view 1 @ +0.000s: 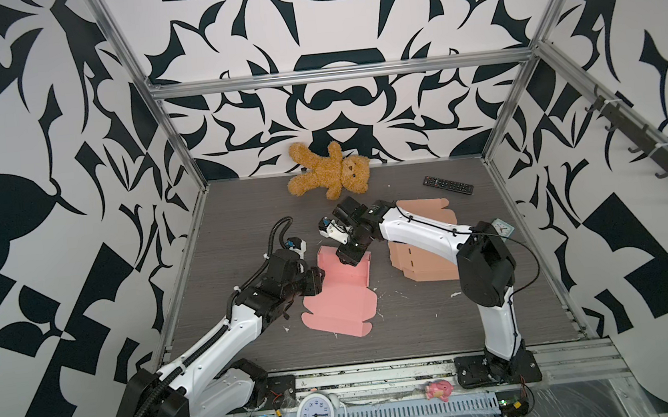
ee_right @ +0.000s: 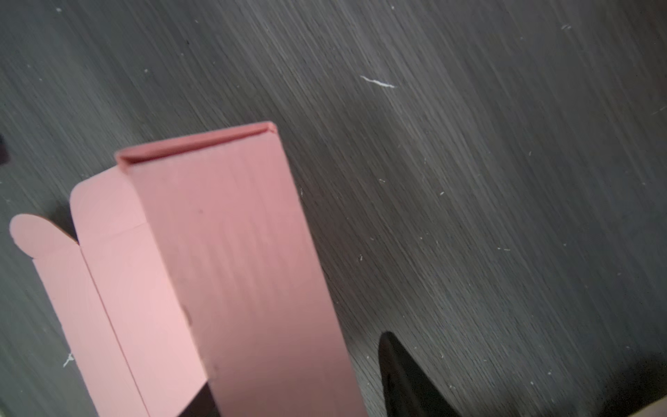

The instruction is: Fold the paper box

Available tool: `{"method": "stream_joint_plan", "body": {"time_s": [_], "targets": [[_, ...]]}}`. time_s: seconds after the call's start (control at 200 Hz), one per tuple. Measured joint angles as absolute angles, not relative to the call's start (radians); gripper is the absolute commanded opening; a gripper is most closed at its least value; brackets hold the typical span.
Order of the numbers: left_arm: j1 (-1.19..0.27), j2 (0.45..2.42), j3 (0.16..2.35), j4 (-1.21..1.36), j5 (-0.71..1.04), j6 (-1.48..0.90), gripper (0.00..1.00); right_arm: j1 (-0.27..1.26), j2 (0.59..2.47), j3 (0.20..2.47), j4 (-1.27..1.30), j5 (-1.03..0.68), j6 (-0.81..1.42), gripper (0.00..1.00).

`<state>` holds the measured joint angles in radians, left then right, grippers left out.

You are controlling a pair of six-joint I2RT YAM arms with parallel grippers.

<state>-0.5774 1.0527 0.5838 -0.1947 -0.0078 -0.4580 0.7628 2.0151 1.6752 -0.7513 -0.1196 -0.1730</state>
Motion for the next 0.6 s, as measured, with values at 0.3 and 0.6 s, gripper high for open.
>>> {"method": "stream_joint_plan", "body": {"time_s": [0.3, 0.6], "targets": [[-0.524, 1.102, 0.693, -0.300, 0.077, -0.513, 0.67, 0.682, 2.015, 1.674, -0.739, -0.235, -0.140, 0.53], [-0.474, 1.110, 0.694, -0.350, 0.168, -0.562, 0.71, 0.624, 2.016, 1.674, -0.717, -0.316, -0.115, 0.51]]}}
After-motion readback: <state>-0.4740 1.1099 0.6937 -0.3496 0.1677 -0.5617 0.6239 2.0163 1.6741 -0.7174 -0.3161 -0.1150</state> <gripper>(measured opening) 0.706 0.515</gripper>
